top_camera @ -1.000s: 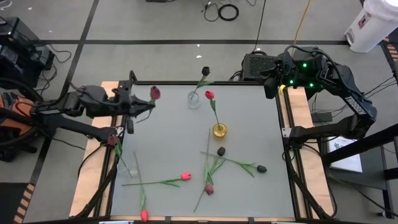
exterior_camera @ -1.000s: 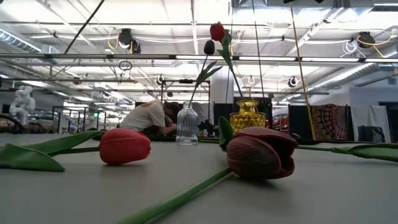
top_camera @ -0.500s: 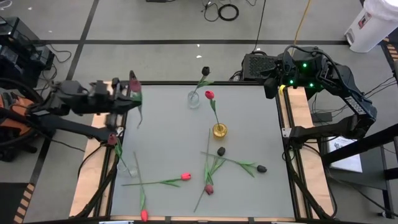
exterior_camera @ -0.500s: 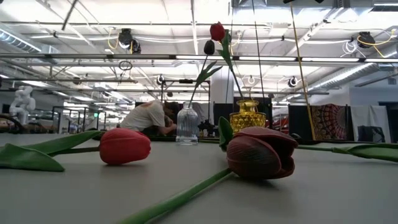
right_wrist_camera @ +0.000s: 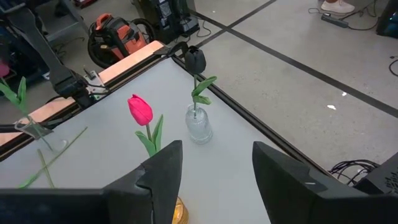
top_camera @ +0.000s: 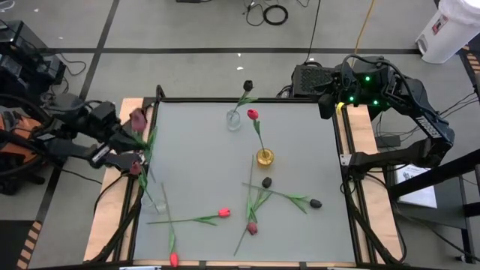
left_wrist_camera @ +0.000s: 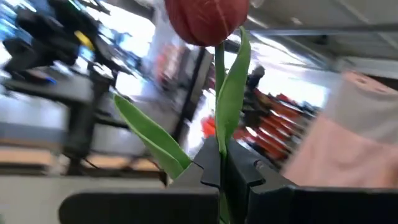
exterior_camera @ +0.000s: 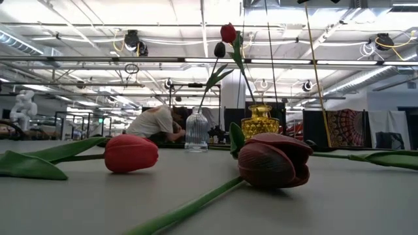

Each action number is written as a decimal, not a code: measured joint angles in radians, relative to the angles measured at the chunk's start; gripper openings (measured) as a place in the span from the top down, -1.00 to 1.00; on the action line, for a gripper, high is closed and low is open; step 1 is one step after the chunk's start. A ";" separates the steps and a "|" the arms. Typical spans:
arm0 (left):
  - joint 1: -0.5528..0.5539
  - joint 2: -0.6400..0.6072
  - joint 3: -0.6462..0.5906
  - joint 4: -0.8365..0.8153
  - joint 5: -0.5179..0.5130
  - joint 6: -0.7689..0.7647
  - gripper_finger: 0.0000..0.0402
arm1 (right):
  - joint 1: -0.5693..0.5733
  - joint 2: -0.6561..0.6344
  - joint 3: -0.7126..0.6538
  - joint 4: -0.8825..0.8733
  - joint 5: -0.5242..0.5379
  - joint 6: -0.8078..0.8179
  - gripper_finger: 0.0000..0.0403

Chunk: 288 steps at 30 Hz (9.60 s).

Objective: Sort flowers into vase by color
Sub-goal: Put the left red tulip into the bottom transparent vase, then put the right pink tulip into the yellow vase

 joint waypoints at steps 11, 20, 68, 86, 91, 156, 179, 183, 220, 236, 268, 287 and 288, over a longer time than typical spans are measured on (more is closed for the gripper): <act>0.000 -0.076 0.000 -0.022 0.247 -0.021 1.00 | 0.000 0.000 0.000 0.000 0.000 0.000 0.07; 0.000 -0.151 -0.008 -0.020 0.269 -0.049 1.00 | 0.000 0.000 0.000 0.000 0.000 0.000 0.07; -0.002 -0.356 -0.417 0.199 0.451 -0.074 1.00 | 0.000 0.000 0.000 0.000 0.000 0.000 0.07; -0.071 -0.357 -0.528 0.224 0.407 -0.074 1.00 | 0.000 0.000 0.000 0.000 0.000 0.000 0.07; -0.090 -0.357 -0.568 0.231 0.394 -0.074 1.00 | 0.000 0.000 0.000 0.000 0.000 0.000 0.07; -0.099 -0.357 -0.572 0.105 0.370 -0.102 0.50 | 0.000 0.000 0.000 0.000 0.000 0.000 0.07; -0.100 -0.357 -0.503 -0.009 0.340 -0.126 0.50 | 0.000 0.000 0.000 0.000 0.000 0.000 0.07; -0.100 -0.357 -0.502 -0.103 0.320 -0.122 0.50 | 0.000 0.000 0.000 0.000 0.000 0.000 0.07; -0.100 -0.357 -0.459 -0.339 0.314 -0.120 0.50 | 0.000 0.000 0.000 0.000 0.000 0.000 0.07; -0.100 -0.357 -0.459 -0.342 0.304 -0.154 0.03 | 0.000 0.000 0.000 0.000 0.000 0.000 0.07; -0.100 -0.357 -0.459 -0.137 0.316 -0.498 -0.02 | 0.000 0.000 0.000 0.000 0.000 0.000 0.07; -0.100 -0.356 -0.459 -0.121 0.425 -0.484 -0.02 | 0.000 0.000 0.000 0.000 0.000 0.000 0.07; -0.100 -0.356 -0.459 -0.114 0.425 -0.470 -0.02 | 0.000 0.000 0.000 0.000 0.000 0.000 0.07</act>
